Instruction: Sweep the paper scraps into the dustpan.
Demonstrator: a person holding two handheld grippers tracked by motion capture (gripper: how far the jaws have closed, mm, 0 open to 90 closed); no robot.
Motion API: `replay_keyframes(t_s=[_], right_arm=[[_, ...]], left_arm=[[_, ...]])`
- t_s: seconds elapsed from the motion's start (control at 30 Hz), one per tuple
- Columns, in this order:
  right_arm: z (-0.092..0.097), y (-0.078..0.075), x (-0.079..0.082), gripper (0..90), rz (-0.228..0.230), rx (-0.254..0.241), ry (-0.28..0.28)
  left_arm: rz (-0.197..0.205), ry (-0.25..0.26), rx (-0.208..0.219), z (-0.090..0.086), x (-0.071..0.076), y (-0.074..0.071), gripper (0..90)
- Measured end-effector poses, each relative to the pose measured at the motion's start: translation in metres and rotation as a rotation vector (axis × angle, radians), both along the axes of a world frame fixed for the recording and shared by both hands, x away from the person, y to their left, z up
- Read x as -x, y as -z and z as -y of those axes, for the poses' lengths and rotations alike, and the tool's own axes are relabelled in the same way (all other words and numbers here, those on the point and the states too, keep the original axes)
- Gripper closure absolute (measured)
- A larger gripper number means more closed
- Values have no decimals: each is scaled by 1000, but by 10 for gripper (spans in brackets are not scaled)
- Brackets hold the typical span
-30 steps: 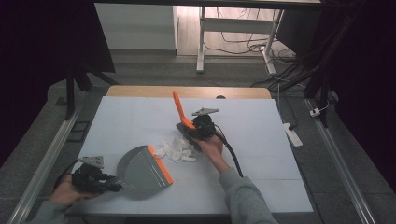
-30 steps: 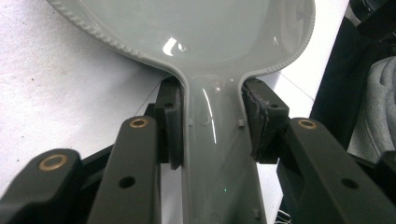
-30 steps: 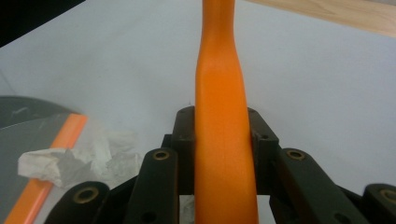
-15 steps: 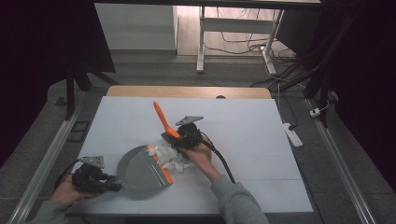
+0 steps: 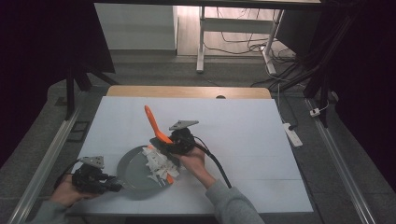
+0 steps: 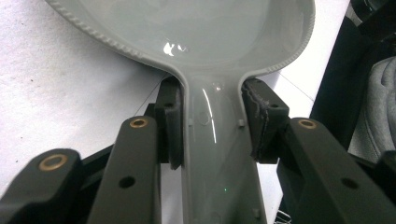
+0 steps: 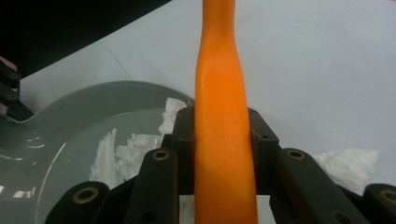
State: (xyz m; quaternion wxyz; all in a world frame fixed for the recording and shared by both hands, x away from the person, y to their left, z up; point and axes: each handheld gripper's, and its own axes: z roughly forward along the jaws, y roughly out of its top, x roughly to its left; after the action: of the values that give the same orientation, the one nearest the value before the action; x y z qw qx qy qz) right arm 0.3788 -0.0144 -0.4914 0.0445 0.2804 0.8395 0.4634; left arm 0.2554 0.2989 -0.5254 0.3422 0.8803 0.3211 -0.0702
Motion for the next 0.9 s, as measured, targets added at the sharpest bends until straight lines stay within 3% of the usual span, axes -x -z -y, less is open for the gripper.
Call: replay_keyframes(t_s=[0.2,0.27,0.43,0.9], right_arm=[[16,-18,-5,701,49,-63,57],[24,-26,-11,701,89,-40,96],[31,-26,-25,701,116,22,144],[42,-10,-63,701,108,130,263]], left_arm=[[-2,-1,2,0,0,0,613],[-2,-2,2,0,0,0,613],[-3,-1,1,0,1,0,613],[-7,-3,7,0,1,1,613]])
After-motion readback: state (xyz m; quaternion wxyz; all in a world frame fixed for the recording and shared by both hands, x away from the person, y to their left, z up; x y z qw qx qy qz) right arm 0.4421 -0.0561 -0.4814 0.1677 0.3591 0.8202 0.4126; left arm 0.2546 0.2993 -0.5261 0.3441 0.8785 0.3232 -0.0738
